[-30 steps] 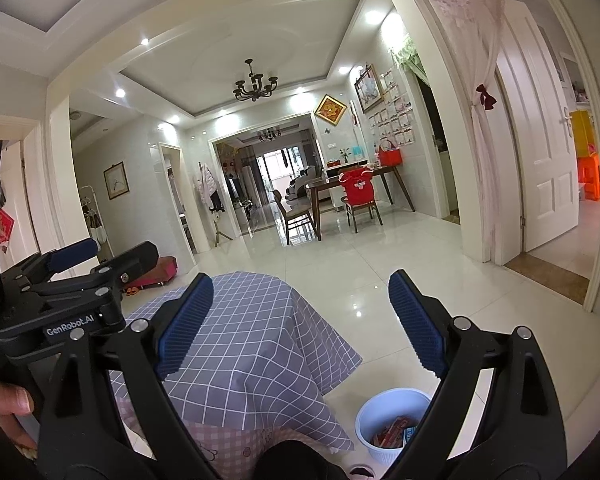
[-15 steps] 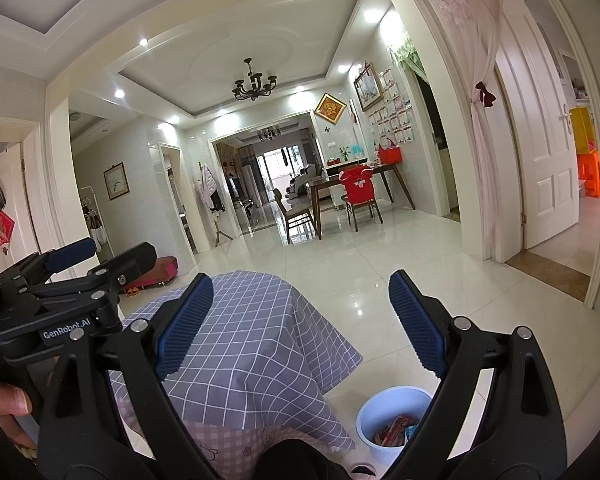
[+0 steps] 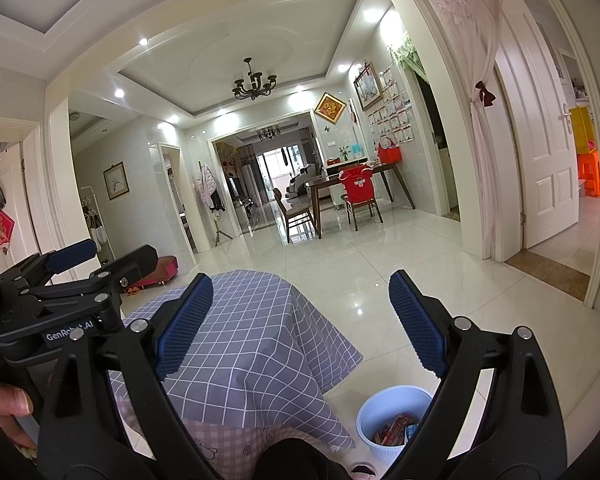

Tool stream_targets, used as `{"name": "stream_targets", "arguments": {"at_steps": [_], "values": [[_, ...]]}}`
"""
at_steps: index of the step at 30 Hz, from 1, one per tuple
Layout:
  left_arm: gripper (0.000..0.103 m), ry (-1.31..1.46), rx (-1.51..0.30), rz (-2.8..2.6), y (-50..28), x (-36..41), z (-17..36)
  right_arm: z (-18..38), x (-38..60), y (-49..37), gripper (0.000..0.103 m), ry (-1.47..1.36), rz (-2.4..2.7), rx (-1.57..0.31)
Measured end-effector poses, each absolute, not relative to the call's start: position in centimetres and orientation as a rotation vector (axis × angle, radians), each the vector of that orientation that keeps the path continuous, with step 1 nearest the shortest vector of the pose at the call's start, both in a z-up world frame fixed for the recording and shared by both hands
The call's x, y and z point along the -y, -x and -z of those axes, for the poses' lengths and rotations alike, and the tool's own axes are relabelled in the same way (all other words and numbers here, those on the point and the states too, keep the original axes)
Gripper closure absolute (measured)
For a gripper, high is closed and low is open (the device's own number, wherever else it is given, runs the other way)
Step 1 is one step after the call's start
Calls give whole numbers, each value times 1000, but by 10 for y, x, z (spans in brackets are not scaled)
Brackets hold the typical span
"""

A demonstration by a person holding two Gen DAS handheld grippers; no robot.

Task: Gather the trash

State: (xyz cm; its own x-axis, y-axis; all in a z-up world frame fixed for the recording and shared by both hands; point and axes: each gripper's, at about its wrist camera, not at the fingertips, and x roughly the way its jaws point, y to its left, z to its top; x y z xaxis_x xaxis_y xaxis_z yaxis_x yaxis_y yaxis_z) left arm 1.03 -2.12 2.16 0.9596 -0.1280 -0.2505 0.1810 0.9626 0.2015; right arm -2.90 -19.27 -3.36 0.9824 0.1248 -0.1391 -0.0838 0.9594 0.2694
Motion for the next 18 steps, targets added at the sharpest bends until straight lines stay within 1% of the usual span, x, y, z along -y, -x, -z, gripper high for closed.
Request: {"name": "stream_targets", "arguments": {"at_steps": [18], "values": [[7,-226,-240,158,-10,21,-25,36,193,29,14,-269,-107,-159]]}}
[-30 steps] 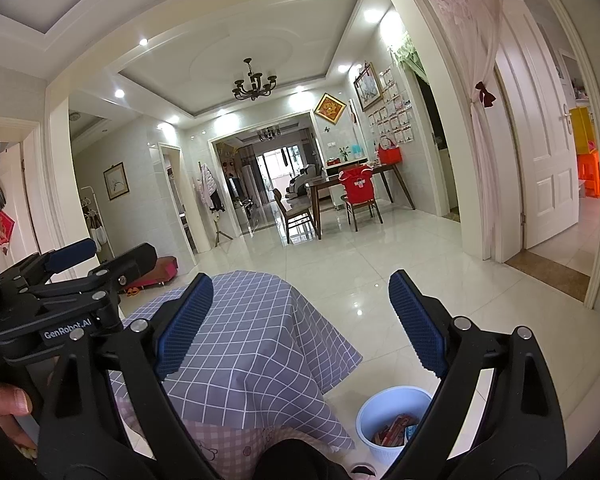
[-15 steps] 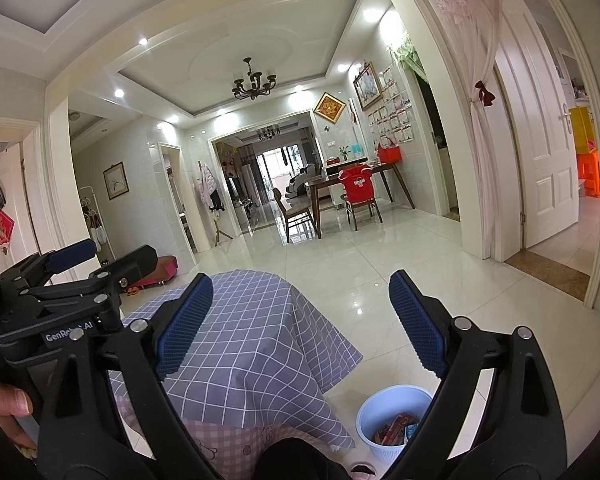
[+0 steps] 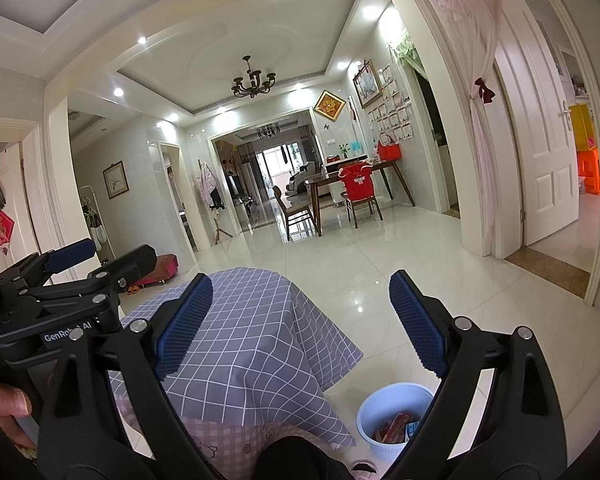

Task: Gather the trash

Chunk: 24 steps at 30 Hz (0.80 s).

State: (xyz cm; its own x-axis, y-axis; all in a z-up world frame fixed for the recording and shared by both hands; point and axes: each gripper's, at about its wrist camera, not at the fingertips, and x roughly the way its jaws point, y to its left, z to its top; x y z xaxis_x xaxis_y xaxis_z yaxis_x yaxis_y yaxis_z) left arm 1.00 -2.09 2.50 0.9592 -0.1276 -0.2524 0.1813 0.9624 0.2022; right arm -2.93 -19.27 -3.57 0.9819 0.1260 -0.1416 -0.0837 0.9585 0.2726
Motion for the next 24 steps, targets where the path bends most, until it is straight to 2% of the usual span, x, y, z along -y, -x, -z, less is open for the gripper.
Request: {"name": "stream_targets", "arguments": {"at_steps": [24], "values": [[7,-229,-242,158,-10,19,-30,45,190,31,14,-276,-110,-167]]}}
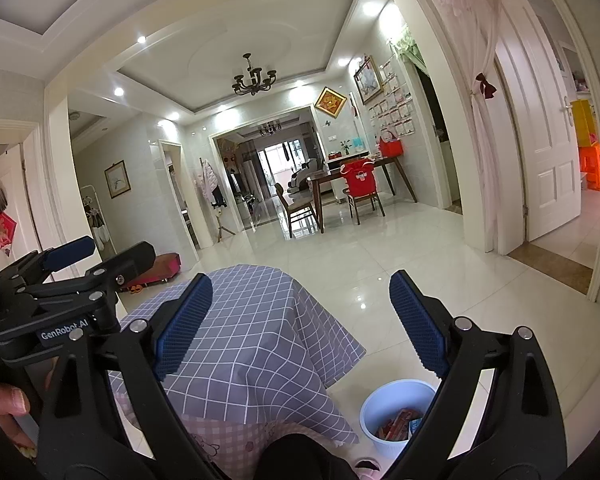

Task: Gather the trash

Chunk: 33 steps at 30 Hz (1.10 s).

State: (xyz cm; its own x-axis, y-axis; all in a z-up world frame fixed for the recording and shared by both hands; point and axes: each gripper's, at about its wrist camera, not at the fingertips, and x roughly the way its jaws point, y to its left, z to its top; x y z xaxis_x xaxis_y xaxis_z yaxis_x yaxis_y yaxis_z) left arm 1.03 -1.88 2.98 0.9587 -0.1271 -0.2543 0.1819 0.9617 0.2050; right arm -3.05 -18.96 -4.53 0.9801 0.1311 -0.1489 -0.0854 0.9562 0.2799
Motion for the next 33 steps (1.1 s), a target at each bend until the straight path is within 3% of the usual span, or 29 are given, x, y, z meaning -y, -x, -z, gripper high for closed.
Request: {"name": "stream_targets", "arguments": {"at_steps": [33], "values": [[7,-237,-247,157,-9,18,-34,48,186,31,14,-280,-112,-176]]}}
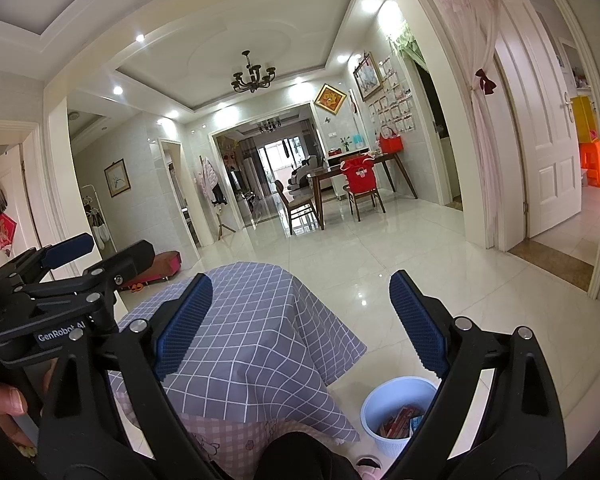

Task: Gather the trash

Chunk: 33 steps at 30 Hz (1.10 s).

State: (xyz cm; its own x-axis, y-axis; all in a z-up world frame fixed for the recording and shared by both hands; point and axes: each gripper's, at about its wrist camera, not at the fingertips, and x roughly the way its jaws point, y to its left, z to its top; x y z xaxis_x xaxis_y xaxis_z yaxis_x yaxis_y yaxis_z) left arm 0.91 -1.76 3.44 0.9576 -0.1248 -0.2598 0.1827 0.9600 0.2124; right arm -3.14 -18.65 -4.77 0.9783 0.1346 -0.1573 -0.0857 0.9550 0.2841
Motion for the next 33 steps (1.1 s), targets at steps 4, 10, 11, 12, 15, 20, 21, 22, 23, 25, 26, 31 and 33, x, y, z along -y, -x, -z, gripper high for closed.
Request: {"name": "stream_targets", "arguments": {"at_steps": [4,10,11,12,15,20,21,22,23,25,26,31,33], "values": [[7,-239,-250,158,-8,14,-34,54,182,34,14,-282,-114,-180],[7,-241,-253,156,-8,10,-34,57,181,37,14,-283,-113,-182],[7,-241,-253,157,-9,10,-34,57,180,38,14,-284,-113,-183],[7,-242,-253,156,-9,10,-34,56,182,36,14,-284,-113,-183],[7,-242,-253,156,-9,10,-35,62,177,40,14,-286,-113,-187],[7,-243,-254,156,-9,7,-36,65,168,47,14,-287,-114,-192],[7,-244,-255,156,-10,7,-36,64,170,45,14,-288,-114,-192],[7,-244,-256,155,-8,3,-35,65,168,46,14,-288,-113,-193],[7,-244,-255,156,-9,5,-36,64,169,45,14,-288,-113,-192],[7,-246,-256,156,-10,1,-34,65,167,47,14,-290,-113,-193],[7,-246,-257,156,-11,3,-35,65,166,48,14,-290,-113,-194],[7,-246,-258,156,-10,1,-36,63,167,46,14,-290,-113,-194],[7,-247,-257,156,-12,3,-37,62,169,45,14,-291,-114,-194]]}}
